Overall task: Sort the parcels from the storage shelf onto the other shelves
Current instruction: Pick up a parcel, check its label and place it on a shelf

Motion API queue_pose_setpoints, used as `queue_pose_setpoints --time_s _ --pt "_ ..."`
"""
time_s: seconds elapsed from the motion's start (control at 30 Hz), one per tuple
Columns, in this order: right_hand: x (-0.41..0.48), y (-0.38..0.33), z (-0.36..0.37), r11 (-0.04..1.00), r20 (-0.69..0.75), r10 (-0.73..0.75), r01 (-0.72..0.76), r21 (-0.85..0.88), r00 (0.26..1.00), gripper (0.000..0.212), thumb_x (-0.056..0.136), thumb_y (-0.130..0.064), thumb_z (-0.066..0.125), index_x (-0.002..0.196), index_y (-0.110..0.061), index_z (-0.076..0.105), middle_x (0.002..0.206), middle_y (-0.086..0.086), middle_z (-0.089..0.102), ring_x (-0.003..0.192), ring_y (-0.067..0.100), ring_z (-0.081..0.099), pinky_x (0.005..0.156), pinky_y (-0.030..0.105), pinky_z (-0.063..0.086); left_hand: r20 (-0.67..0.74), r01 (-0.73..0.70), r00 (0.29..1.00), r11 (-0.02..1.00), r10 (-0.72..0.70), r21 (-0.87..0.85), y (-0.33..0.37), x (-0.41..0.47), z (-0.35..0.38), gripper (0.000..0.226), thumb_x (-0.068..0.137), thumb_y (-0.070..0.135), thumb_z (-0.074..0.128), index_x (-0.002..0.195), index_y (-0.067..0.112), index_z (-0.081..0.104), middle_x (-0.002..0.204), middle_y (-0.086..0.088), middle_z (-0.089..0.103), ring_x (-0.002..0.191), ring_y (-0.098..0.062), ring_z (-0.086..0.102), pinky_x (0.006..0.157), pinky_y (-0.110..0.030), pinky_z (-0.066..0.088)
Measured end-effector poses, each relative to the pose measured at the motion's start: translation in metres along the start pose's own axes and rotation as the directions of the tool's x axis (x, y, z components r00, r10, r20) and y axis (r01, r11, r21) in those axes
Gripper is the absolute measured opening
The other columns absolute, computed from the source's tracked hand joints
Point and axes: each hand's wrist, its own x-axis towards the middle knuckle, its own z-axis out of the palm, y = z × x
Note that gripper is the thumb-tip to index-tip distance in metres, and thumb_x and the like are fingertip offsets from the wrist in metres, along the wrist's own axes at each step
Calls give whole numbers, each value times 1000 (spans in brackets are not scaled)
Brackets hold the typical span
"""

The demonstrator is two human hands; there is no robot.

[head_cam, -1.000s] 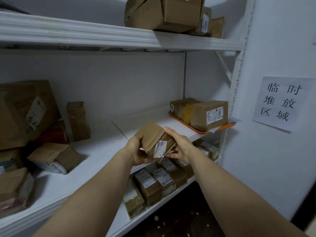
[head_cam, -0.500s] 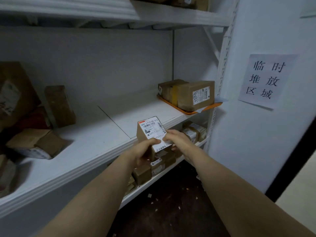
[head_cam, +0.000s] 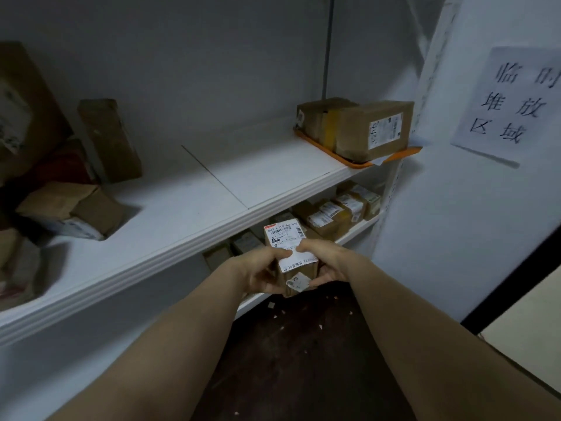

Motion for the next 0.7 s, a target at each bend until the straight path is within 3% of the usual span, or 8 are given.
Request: queue_pose_setpoints --time_s 0.07,0.13,0.37,0.43,0.53,0.7 --pt "8 1 20 999 21 18 -17 -50 1000 36 92 -26 53 127 -20 52 121 8 62 105 25 62 76 38 58 -44 33 998 999 -34 -23 -11 1 -16 22 92 18 54 112 9 58 99 -12 63 91 -27 64 77 -40 56" --pt "19 1 42 995 30 32 -29 -95 999 38 92 -21 55 129 -17 52 124 8 61 108 26 61 79 38 58 -82 61 995 997 -65 -49 -24 1 -33 16 93 14 52 107 7 56 91 -11 60 83 -25 62 69 -36 54" --pt "52 6 117 958 97 -32 58 -280 995 32 93 -4 57 125 -2 54 127 12 61 115 24 60 95 36 51 -243 42 966 980 -90 -196 -68 9 -94 25 95 0 45 118 6 52 95 -11 63 83 -26 62 67 -39 53" --pt "65 11 139 941 109 -71 103 -323 991 33 93 -3 57 125 -1 52 126 14 59 115 28 60 96 38 51 -307 38 946 974 -108 -225 -80 14 -111 28 94 -3 47 120 3 52 94 -12 63 75 -24 61 55 -33 54" --pt "87 21 169 897 134 -126 170 -407 983 34 91 -5 59 125 -5 57 123 14 62 108 29 63 94 44 53 -384 50 911 964 -152 -261 -94 18 -134 19 91 -8 48 107 0 53 79 -12 60 62 -21 58 39 -22 49" --pt "117 33 206 839 177 -139 211 -501 974 37 90 -5 59 127 -11 58 125 9 64 109 25 61 92 35 51 -485 50 857 964 -175 -260 -120 42 -169 30 84 -13 56 114 -10 58 73 -13 59 64 -23 58 62 -33 52"
